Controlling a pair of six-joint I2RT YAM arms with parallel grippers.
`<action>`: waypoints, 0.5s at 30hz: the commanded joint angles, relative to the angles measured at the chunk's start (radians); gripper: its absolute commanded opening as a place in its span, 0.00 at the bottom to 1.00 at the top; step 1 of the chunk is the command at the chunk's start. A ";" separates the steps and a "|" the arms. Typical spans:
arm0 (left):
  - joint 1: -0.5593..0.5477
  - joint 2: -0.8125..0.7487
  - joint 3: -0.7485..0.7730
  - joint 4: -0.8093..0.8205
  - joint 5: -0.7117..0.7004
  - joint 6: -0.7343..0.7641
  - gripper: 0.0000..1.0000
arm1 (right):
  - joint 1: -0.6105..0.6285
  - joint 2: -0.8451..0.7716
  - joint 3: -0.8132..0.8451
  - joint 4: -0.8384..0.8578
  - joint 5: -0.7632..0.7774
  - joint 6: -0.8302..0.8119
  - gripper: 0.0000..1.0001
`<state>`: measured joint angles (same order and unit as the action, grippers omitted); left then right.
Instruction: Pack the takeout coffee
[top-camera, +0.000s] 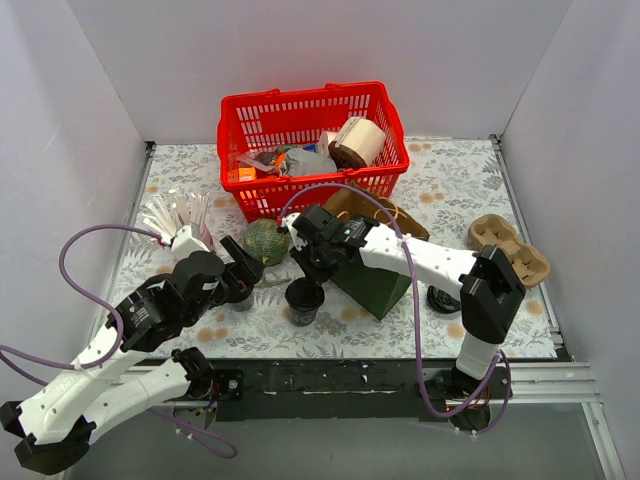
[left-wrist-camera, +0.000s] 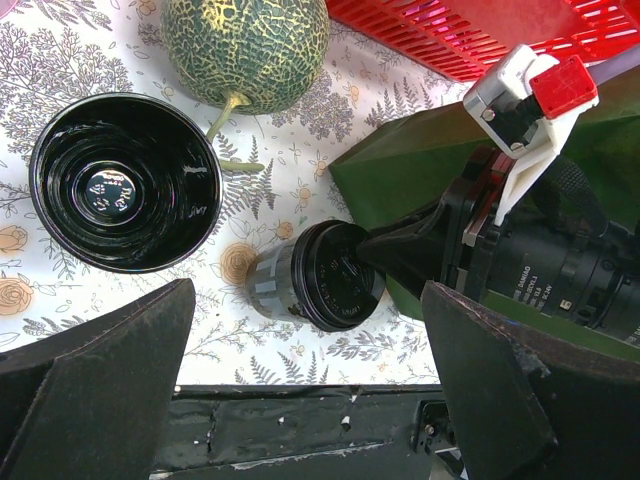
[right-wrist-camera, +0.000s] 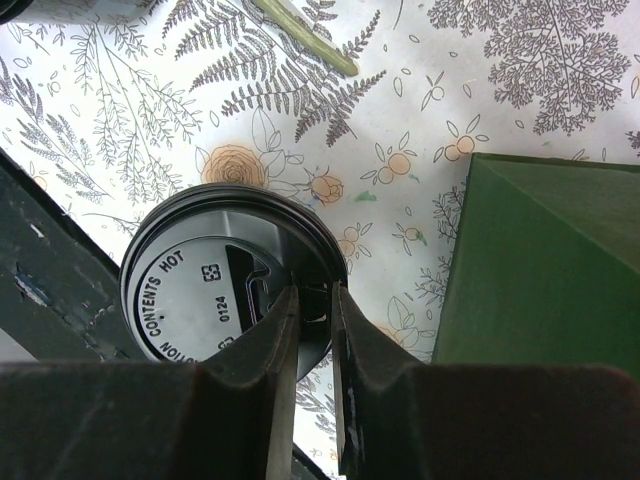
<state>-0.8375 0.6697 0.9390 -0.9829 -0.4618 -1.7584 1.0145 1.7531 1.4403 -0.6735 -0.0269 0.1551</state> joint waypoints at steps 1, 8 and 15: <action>-0.002 -0.012 -0.003 -0.002 -0.009 0.007 0.98 | 0.007 -0.044 -0.038 0.012 0.010 0.003 0.01; -0.002 -0.013 -0.006 0.004 -0.006 0.005 0.98 | 0.038 -0.124 -0.046 0.051 0.062 -0.035 0.01; -0.002 -0.024 -0.008 0.009 -0.008 0.005 0.98 | 0.047 -0.167 -0.054 0.052 0.079 -0.046 0.01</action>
<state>-0.8375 0.6605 0.9386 -0.9825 -0.4610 -1.7588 1.0588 1.6283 1.3922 -0.6464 0.0269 0.1257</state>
